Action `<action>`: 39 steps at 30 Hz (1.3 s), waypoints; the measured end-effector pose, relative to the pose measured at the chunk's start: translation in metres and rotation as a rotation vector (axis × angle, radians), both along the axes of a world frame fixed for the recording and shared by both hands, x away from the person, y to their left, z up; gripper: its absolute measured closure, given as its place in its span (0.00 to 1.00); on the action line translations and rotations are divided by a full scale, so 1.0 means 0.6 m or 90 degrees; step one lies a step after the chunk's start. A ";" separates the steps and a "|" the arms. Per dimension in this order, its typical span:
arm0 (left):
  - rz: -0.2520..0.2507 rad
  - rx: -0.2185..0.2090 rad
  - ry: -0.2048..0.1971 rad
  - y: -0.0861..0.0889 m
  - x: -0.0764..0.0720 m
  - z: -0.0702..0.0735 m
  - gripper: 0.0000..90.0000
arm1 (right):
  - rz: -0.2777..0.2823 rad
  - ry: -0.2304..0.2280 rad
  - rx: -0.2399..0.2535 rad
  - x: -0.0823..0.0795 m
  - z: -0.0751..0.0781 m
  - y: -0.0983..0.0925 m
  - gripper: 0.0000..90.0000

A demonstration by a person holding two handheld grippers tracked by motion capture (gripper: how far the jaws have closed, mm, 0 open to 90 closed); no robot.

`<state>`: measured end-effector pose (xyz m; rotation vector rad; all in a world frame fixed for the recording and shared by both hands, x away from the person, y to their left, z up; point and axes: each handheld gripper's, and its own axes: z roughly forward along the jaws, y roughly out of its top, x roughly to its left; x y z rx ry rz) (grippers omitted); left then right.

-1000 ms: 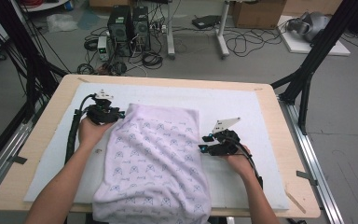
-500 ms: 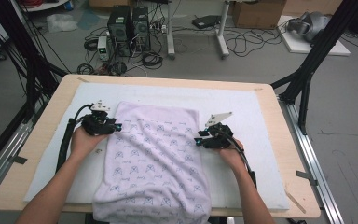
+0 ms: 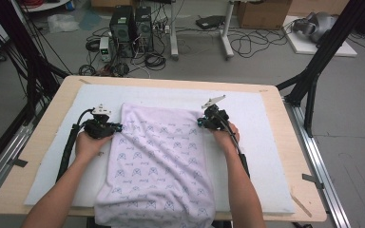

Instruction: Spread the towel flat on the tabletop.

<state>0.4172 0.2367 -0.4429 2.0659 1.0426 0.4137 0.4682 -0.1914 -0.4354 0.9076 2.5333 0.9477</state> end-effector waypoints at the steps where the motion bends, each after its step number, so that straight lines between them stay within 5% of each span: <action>1: 0.004 -0.002 -0.005 0.000 0.001 0.000 0.95 | -0.010 0.005 -0.008 -0.001 0.004 -0.004 0.99; 3: 0.008 -0.012 -0.003 0.002 0.003 0.004 0.94 | -0.025 -0.006 -0.002 -0.004 0.017 -0.022 0.99; 7: 0.002 -0.015 -0.011 0.002 0.007 0.021 0.74 | -0.039 -0.011 0.018 -0.017 0.039 -0.061 0.97; 9: -0.006 -0.014 -0.006 -0.001 0.010 0.024 0.68 | -0.029 -0.014 0.022 -0.019 0.042 -0.064 0.83; 14: -0.014 0.027 0.036 -0.002 0.014 0.010 0.72 | -0.029 -0.011 0.052 -0.017 0.040 -0.058 0.75; 17: -0.017 0.035 0.023 0.001 0.011 0.008 0.93 | -0.006 0.019 0.066 -0.021 0.031 -0.044 0.69; 18: -0.014 0.039 0.020 0.000 0.011 0.009 0.93 | 0.003 0.018 0.070 -0.025 0.029 -0.040 0.68; 23: -0.007 0.016 -0.002 -0.006 0.011 0.015 0.74 | 0.014 0.028 0.093 -0.035 0.020 -0.031 0.55; 29: -0.018 -0.014 0.006 -0.003 0.025 0.033 0.70 | 0.027 0.023 0.135 -0.034 0.019 -0.033 0.50; 33: -0.027 -0.011 0.002 -0.007 0.043 0.054 0.67 | 0.038 0.023 0.099 -0.024 0.036 -0.032 0.49; 39: -0.035 -0.022 -0.015 -0.013 0.058 0.083 0.63 | 0.016 0.001 0.106 -0.006 0.077 -0.053 0.45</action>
